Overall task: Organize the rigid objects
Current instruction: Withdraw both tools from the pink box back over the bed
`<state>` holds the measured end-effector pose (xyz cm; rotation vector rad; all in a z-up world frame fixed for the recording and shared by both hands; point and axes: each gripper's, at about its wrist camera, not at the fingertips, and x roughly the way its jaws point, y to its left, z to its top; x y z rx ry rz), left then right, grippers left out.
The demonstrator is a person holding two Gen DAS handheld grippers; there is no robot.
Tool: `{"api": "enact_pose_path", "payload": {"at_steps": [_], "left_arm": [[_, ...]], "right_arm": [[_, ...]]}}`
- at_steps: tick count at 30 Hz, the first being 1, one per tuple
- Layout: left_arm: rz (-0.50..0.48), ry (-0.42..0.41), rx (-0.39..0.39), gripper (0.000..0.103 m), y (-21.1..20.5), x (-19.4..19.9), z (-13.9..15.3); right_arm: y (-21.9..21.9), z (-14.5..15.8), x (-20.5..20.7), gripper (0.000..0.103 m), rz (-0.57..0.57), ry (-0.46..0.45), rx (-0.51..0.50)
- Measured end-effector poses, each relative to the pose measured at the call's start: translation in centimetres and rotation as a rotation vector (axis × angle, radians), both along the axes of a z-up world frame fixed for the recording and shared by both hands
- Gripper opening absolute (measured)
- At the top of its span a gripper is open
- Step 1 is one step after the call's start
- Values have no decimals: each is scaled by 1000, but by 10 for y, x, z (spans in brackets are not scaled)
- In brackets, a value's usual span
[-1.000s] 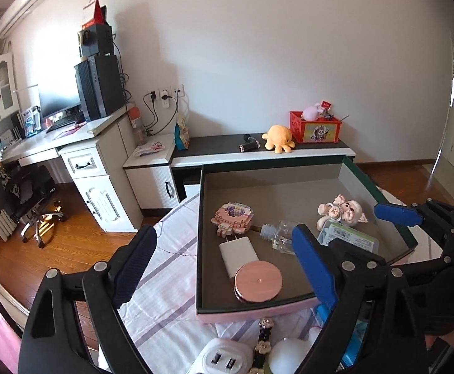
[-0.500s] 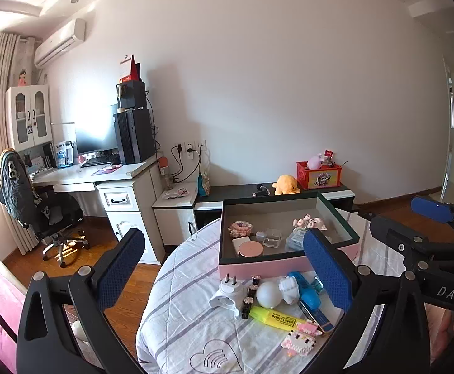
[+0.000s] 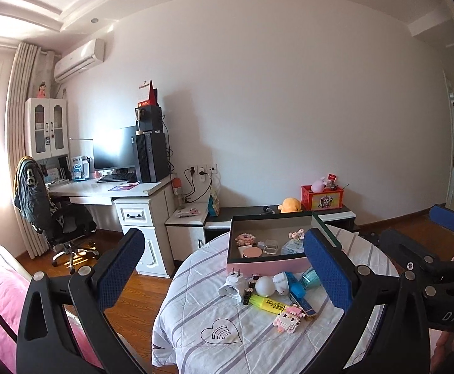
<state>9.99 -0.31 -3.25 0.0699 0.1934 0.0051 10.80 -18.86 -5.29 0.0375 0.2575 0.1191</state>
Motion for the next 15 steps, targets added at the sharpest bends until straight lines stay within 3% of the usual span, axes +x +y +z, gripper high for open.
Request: {"api": "enact_pose_path", "payload": {"at_steps": [5, 15], "left_arm": [[4, -16, -8, 103, 4, -13, 3], [-3, 8, -10, 103, 2, -14, -1]], "right_arm": [[6, 9, -23, 103, -4, -37, -16], [9, 10, -29, 103, -14, -40, -24]]}}
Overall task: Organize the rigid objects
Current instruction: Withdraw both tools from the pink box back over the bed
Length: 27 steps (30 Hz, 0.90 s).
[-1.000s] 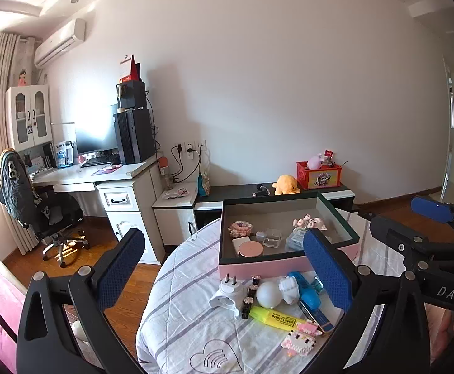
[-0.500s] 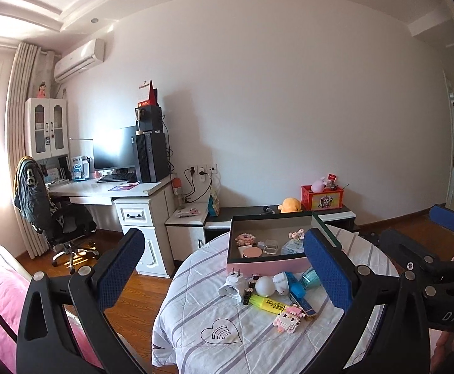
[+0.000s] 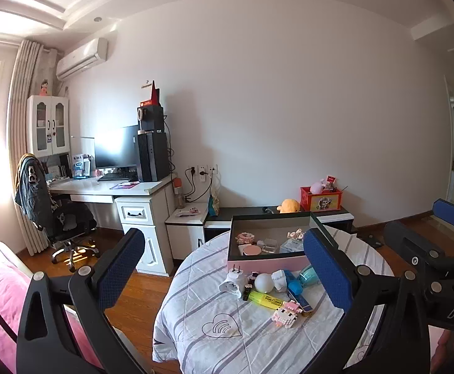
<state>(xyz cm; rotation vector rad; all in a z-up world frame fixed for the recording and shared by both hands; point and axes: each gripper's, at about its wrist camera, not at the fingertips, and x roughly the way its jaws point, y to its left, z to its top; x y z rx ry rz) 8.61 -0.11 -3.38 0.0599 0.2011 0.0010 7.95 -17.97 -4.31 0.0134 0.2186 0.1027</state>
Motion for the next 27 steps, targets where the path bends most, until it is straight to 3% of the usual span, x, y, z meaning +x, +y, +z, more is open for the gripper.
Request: {"api": "enact_pose_path", "payload": {"at_steps": [17, 27], "left_arm": [[-8, 40, 14, 103, -8, 11, -13], [-10, 115, 20, 103, -8, 39, -35]], "right_arm": [[-7, -9, 9, 103, -16, 44, 8], [-8, -27, 33, 103, -16, 106, 4]]}}
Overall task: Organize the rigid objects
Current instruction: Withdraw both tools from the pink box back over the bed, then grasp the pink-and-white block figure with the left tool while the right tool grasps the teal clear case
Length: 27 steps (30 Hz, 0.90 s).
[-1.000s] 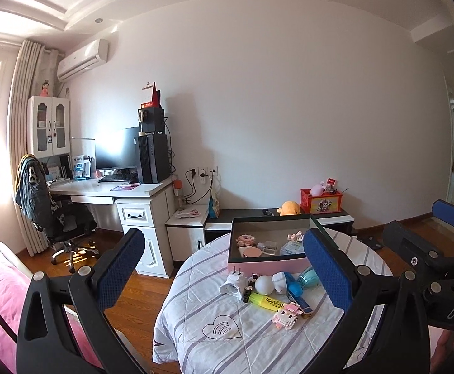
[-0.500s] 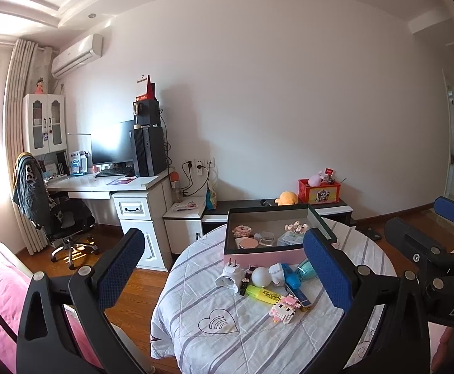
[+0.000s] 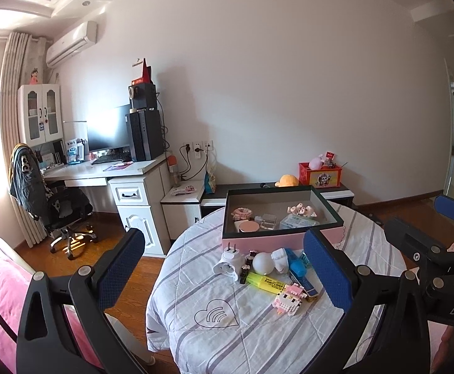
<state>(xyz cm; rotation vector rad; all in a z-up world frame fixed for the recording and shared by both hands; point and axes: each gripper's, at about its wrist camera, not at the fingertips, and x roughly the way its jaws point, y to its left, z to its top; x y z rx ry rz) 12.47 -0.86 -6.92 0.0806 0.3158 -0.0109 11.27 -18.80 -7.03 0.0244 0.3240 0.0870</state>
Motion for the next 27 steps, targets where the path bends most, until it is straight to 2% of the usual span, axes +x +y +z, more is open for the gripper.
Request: {"api": "enact_pose_path", "payload": {"at_steps": [4, 7, 12, 16, 21, 26, 27], "left_arm": [[-8, 63, 4, 103, -2, 20, -20], [-35, 149, 0, 103, -6, 42, -45], [-79, 293, -4, 103, -22, 73, -92], [-94, 378, 7, 103, -35, 93, -122], [-126, 461, -12, 103, -43, 112, -148], [-158, 488, -22, 102, -52, 124, -161], [-170, 497, -27, 100, -54, 127, -163]], "right_arm": [[-2, -17, 18, 103, 0, 53, 2], [-3, -33, 33, 103, -1, 104, -3], [-17, -75, 61, 103, -25, 220, -6], [-33, -109, 83, 103, -55, 319, 13], [-44, -137, 100, 103, -60, 388, 25], [-54, -151, 110, 103, -62, 425, 37], [-56, -153, 111, 103, -63, 427, 44]]}}
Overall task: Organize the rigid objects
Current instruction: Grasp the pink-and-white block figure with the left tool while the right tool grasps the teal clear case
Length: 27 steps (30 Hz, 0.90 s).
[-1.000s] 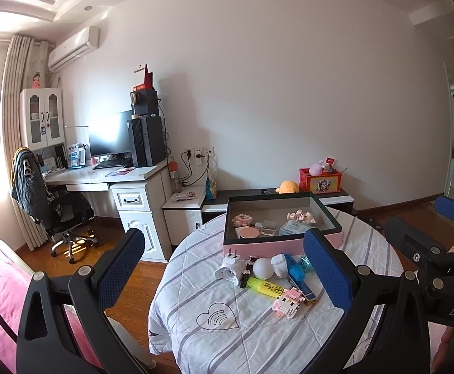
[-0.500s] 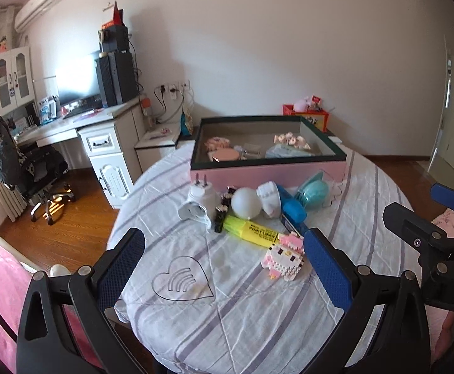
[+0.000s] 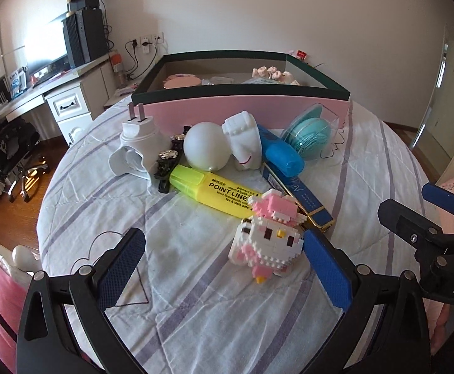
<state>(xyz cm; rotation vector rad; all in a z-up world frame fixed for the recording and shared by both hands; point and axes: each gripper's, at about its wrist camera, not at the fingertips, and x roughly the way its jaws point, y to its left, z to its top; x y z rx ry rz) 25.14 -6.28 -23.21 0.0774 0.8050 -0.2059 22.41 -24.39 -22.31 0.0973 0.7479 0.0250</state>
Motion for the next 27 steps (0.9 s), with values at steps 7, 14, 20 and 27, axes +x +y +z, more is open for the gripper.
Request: {"api": "enact_pose_path", "payload": {"at_steps": [7, 14, 20, 27], "left_arm": [[-56, 23, -35, 53, -6, 5, -11], [-37, -20, -96, 53, 15, 3, 12], [-16, -67, -104, 53, 28, 9, 27], [-9, -48, -102, 53, 35, 23, 24]], "right_arm": [[3, -7, 15, 103, 17, 28, -6], [12, -1, 43, 103, 45, 25, -48], [27, -3, 84, 103, 90, 63, -118], [43, -14, 119, 103, 150, 109, -148]]}}
